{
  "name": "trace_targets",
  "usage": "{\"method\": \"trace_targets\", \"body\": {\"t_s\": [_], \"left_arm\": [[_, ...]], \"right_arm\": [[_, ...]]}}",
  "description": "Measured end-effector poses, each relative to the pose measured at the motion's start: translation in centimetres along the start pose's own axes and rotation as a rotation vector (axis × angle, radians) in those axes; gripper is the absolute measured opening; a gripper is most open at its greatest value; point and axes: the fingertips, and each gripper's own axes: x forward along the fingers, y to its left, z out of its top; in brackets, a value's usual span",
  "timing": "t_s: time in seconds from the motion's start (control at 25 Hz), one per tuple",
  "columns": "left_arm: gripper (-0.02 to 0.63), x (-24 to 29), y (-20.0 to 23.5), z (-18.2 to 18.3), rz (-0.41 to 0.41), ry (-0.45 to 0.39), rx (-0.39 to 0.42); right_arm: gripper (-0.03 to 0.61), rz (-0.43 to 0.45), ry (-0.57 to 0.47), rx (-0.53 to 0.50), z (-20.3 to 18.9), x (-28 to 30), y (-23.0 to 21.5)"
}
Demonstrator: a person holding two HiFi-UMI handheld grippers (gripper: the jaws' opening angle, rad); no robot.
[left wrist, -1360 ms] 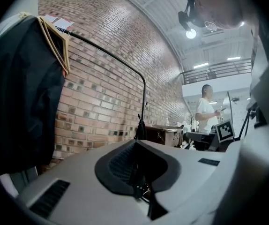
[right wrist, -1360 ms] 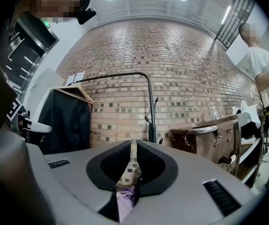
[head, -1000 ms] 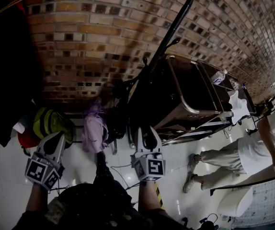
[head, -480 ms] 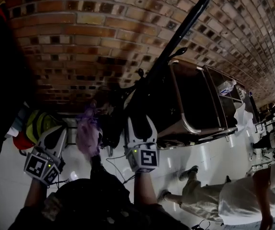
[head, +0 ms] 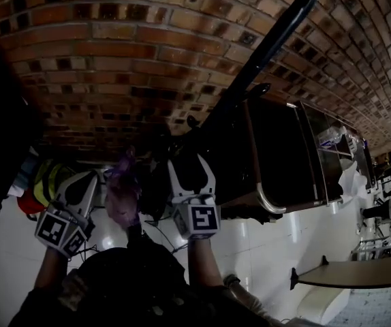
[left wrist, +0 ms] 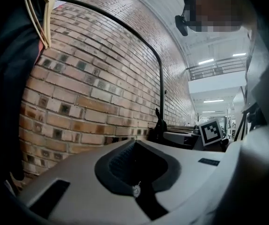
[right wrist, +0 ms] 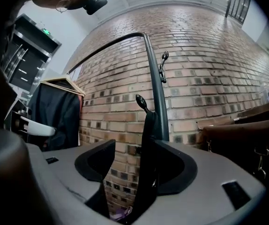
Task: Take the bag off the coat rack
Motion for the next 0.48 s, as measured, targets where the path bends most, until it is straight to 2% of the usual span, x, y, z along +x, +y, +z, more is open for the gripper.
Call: {"method": "trace_targets", "body": {"t_s": [0.28,0.36,0.48], "left_arm": [[0.040,4.6,-0.1,0.3,-0.019,-0.012,0.012],[0.040,5.9,-0.3,0.3,-0.024,-0.015,0.012],[0.040,7.5,-0.5,0.4,-0.027,-0.018,0.018]], "right_arm": [[0.252,0.070,0.026,-0.011,-0.7,2.2,-0.2],[0.245,0.052,0.016,-0.033,-0.8,2.7,-0.6],[0.192,-0.025,0.006,-0.090,-0.9,3.1,-1.6]]}}
